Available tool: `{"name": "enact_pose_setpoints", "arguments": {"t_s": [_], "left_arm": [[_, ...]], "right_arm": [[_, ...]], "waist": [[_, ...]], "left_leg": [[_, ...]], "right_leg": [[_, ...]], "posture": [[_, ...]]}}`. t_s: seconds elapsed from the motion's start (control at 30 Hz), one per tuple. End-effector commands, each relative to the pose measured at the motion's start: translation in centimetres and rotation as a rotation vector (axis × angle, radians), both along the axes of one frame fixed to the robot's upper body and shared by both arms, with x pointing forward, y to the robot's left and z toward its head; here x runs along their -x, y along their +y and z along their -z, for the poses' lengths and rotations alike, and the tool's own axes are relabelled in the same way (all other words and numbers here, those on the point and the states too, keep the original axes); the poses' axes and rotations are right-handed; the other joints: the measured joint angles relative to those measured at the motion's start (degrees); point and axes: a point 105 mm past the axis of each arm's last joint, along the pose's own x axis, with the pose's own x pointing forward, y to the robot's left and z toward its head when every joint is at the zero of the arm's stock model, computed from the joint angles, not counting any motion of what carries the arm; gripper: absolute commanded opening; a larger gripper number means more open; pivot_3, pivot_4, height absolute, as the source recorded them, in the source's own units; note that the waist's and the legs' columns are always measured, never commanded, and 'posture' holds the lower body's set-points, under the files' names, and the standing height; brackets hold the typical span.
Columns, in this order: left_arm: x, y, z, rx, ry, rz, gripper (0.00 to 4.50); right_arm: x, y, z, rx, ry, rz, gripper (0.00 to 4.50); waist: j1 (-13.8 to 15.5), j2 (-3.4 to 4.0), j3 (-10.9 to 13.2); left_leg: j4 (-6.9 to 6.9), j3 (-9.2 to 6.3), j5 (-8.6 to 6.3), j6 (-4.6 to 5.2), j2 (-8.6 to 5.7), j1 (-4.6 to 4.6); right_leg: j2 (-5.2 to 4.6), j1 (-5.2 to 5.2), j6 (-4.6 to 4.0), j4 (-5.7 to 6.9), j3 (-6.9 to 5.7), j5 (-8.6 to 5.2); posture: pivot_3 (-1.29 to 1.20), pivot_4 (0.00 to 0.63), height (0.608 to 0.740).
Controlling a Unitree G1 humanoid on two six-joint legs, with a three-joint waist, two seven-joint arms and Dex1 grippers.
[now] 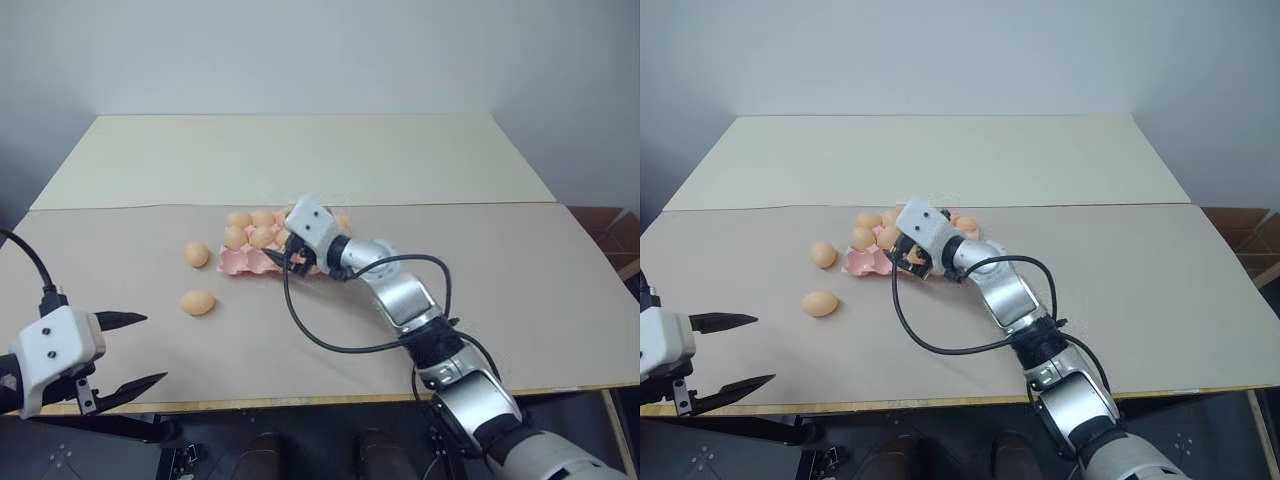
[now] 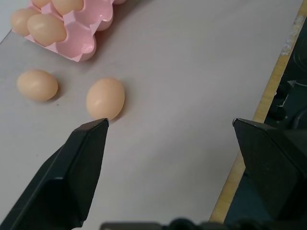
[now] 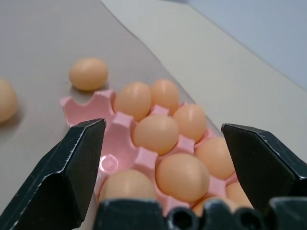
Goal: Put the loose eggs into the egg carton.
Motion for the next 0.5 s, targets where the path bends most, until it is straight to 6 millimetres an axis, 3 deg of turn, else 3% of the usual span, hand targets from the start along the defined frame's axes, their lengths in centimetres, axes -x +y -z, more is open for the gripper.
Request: {"name": "enact_pose_setpoints", "arguments": {"t_s": [0.03, 0.27, 0.5], "left_arm": [[-0.1, 0.0, -0.4, -0.013, -0.025, 0.002, 4.50], [-0.6, 0.3, -0.1, -0.015, -0.034, -0.006, 4.50], [-1.4, 0.2, 0.5, -0.006, -0.058, -0.018, 4.50]], "right_arm": [[2.2, -2.3, -2.5, -0.025, -0.007, -0.081, 4.47], [8.1, -8.1, -1.6, 0.215, 0.116, -0.343, 4.47], [10.7, -11.4, 0.2, 0.350, 0.219, -0.390, 4.47]], "waist": [[0.18, -0.01, 0.00], [0.74, 0.00, 0.00], [0.32, -0.02, -0.01]], "left_leg": [[0.00, -0.01, 0.00, 0.00, 0.00, 0.01], [0.00, -0.07, -0.01, 0.02, 0.00, 0.02], [0.00, -0.01, -0.01, 0.02, 0.00, 0.09]], "right_leg": [[-0.01, 0.03, 0.00, -0.02, -0.02, 0.00], [-0.02, 0.13, 0.00, -0.14, -0.11, 0.00], [0.06, 0.19, 0.00, -0.14, -0.05, 0.00]], "posture": [[0.00, 0.150, 0.740], [0.00, 0.150, 0.740], [0.00, 0.150, 0.740]]}}
